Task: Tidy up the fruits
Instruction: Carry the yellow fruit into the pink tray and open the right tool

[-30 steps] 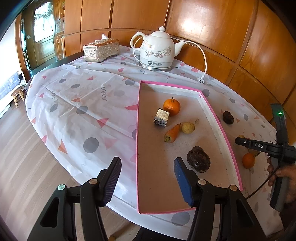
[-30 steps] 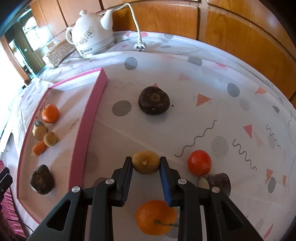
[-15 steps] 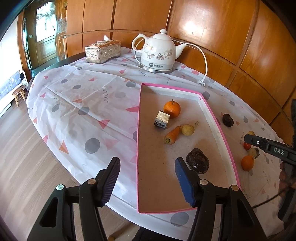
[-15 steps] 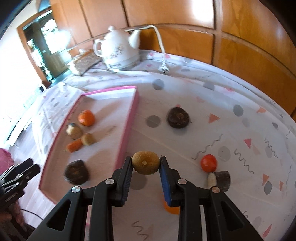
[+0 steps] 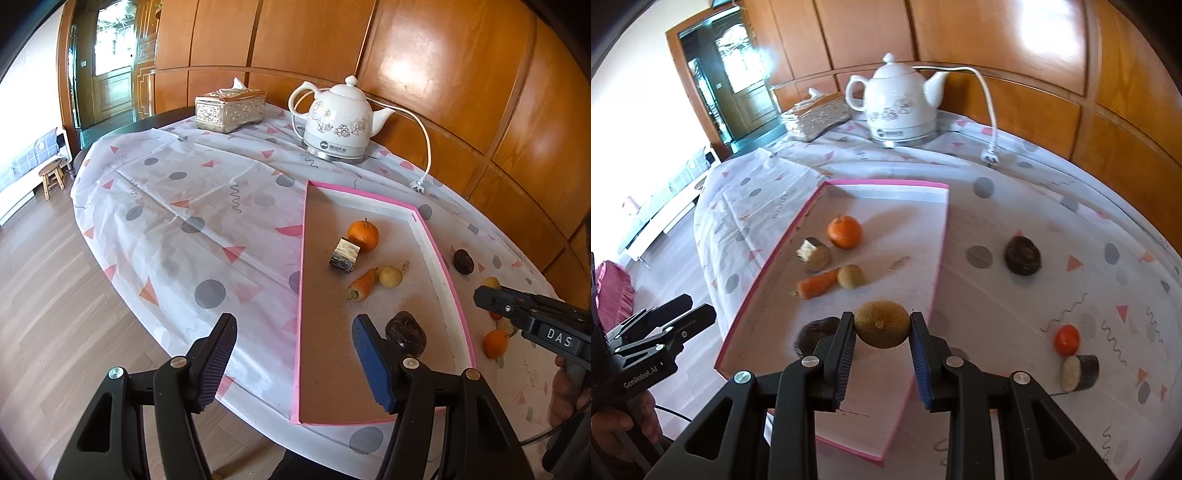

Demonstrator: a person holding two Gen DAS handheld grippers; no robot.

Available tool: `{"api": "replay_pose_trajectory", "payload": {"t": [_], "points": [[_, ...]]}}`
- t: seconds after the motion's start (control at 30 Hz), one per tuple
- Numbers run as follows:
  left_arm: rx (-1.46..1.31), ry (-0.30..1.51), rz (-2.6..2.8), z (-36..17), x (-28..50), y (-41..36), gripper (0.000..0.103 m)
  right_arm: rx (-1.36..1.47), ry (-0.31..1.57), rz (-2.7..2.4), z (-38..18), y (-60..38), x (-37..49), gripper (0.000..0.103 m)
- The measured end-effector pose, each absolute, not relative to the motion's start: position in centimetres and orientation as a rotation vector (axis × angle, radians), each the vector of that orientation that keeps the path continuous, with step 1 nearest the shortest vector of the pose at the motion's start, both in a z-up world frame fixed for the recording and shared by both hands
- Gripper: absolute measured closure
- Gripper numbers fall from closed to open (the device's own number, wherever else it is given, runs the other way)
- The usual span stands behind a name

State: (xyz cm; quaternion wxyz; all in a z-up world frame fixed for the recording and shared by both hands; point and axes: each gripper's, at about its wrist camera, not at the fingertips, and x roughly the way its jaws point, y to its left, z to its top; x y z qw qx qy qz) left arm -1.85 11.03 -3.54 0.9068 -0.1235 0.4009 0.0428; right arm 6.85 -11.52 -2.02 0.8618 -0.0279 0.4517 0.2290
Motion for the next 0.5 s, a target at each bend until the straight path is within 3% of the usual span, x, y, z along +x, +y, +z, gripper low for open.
{"api": "replay_pose_trajectory", "payload": {"t": [0.33, 0.5], "points": [[-0.234, 0.815, 0.083, -3.5, -1.9, 10.8, 0.037, -0.061, 0.983, 0.478, -2.6, -8.4, 9.3, 0.071], [-0.211, 0.806, 0.065, -3.4, -1.9, 10.3, 0.033, -0.055, 0.982, 0.482, -2.7, -8.2, 9.2, 0.067]]}}
